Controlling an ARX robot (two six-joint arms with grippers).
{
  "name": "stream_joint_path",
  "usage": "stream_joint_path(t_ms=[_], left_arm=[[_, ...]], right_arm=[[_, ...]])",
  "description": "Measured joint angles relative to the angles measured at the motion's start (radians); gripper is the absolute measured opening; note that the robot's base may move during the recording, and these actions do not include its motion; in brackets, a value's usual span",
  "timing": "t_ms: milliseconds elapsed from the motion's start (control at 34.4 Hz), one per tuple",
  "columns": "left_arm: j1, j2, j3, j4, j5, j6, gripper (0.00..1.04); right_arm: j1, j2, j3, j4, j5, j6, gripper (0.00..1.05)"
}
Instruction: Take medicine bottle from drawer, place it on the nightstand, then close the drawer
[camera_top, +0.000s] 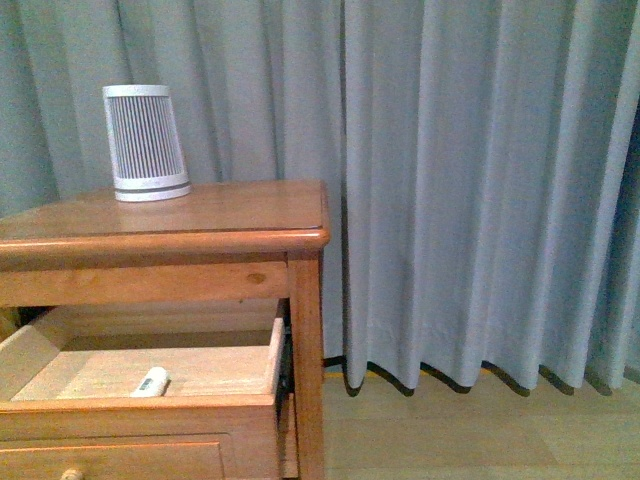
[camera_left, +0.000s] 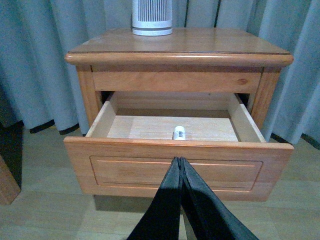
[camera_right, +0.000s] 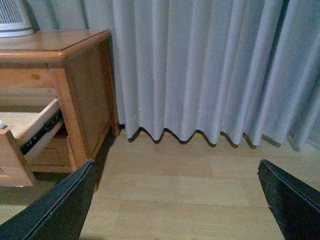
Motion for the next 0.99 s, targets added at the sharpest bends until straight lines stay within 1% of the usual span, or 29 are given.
stream_joint_path(t_ms=[87, 145, 378, 552, 581, 639, 668, 959, 988], left_arm=[[0.0, -0.034, -0.008, -0.027, -0.002, 0.0, 0.03], [0.0, -0.058, -0.035, -0.01, -0.001, 0.0, 0.03], [0.0, -0.14, -0.042, -0.093, -0.003, -0.001, 0.03], [0.0, -0.176, -0.042, -0.128, -0.007, -0.002, 0.03], [0.0, -0.191, -0.042, -0.142, -0.009, -0.002, 0.03], [0.001, -0.285, -0.042, -0.268, -0.006, -0.003, 0.03], [0.001, -0.328, -0.042, -0.298, -0.006, -0.003, 0.03], [0.001, -0.354, -0.042, -0.31, -0.005, -0.003, 0.03], [0.001, -0.355, -0.042, -0.31, -0.005, -0.003, 0.03]], right_arm=[[0.0, 0.0, 0.0, 0.0, 0.0, 0.0, 0.98], [0.0, 0.0, 0.0, 0.0, -0.001, 0.0, 0.98], [0.0, 0.0, 0.0, -0.001, -0.002, 0.0, 0.98], [-0.001, -0.001, 0.0, 0.0, -0.003, 0.0, 0.98], [-0.001, -0.001, 0.0, 0.001, -0.009, 0.0, 0.98], [-0.001, -0.001, 0.0, 0.0, -0.009, -0.001, 0.98], [-0.001, -0.001, 0.0, 0.0, -0.008, -0.001, 0.98], [-0.001, -0.001, 0.0, 0.0, -0.008, -0.001, 0.98], [0.006, 0.005, 0.001, -0.003, 0.018, 0.002, 0.98]])
